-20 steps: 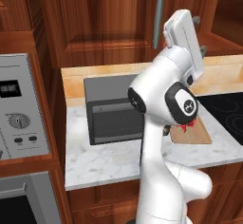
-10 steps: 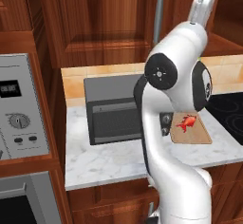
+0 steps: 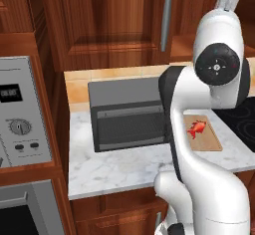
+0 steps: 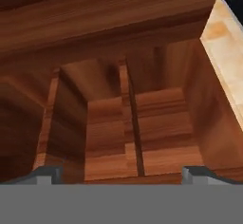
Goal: Open the cabinet, retrieve the rolling pin, and place it next to the meat on the cutting board to prepare for tenderizing.
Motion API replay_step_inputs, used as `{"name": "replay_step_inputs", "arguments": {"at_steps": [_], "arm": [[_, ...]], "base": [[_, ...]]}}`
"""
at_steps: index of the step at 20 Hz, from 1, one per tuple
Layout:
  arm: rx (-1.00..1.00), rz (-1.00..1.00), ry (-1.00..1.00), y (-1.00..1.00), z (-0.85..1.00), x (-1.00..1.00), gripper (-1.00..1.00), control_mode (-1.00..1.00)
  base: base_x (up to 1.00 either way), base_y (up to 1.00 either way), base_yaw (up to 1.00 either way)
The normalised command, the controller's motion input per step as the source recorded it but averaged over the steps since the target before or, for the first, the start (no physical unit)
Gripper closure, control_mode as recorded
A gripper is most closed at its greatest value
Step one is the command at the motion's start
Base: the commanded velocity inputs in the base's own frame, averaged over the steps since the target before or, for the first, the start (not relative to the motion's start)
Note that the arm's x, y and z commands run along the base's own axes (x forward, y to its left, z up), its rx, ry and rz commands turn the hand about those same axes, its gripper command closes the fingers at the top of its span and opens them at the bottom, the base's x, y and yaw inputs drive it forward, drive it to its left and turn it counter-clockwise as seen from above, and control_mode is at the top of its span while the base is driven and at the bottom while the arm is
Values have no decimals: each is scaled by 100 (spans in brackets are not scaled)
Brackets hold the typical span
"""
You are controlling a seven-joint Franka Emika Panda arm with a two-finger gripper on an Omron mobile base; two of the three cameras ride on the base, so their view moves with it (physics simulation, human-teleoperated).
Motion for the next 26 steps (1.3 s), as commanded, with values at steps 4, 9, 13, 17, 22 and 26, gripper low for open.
{"name": "replay_step_inputs", "arguments": {"at_steps": [4, 9, 13, 17, 22, 26], "arm": [[-48, 1, 16, 0, 4, 0, -100, -100], [-53, 0, 22, 0, 11, 0, -100, -100], [-51, 4, 22, 0, 30, 0, -100, -100], [-53, 11, 31, 4, 6, 0, -100, -100], [-53, 17, 47, 10, -37, 7, -100, -100], [-30, 6, 18, 9, -52, 2, -100, -100]], "base": [[0, 0, 0], [0, 0, 0], [0, 0, 0], [0, 0, 0], [0, 0, 0], [0, 0, 0]]}}
